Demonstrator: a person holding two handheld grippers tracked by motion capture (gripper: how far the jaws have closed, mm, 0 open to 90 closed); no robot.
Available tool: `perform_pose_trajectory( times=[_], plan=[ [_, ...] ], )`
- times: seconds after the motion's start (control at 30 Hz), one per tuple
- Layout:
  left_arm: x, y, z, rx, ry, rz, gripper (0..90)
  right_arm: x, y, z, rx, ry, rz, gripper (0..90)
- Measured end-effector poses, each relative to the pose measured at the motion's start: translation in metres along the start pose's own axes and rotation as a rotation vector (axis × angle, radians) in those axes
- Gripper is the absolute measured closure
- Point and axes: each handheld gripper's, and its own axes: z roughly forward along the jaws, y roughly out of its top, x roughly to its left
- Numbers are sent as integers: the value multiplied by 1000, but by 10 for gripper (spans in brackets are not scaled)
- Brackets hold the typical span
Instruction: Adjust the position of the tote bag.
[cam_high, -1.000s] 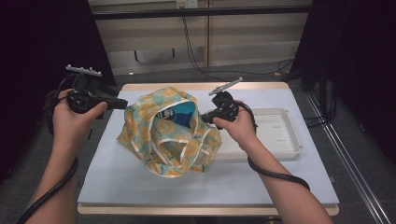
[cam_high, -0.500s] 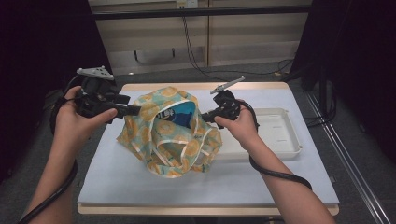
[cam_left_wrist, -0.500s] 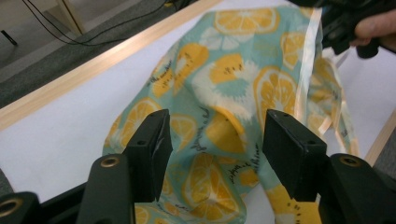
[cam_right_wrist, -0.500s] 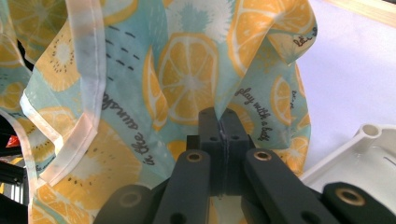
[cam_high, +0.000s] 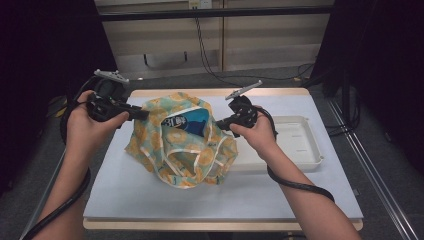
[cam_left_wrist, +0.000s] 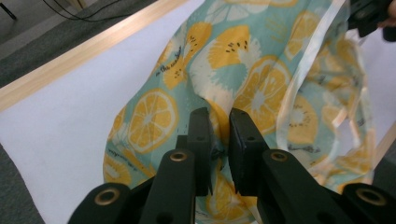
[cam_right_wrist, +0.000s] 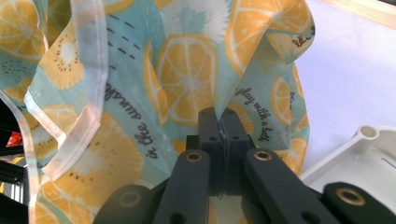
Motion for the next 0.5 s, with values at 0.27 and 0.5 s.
perform_pose_trajectory(
  times=[0.27, 0.5],
  plan=[
    [17, 6, -9, -6, 19, -64, 900, 2, 5, -4, -18, -3, 4, 898],
    [35, -3, 5, 4, -18, -153, 900, 0, 9, -7, -30, -5, -2, 898]
  ],
)
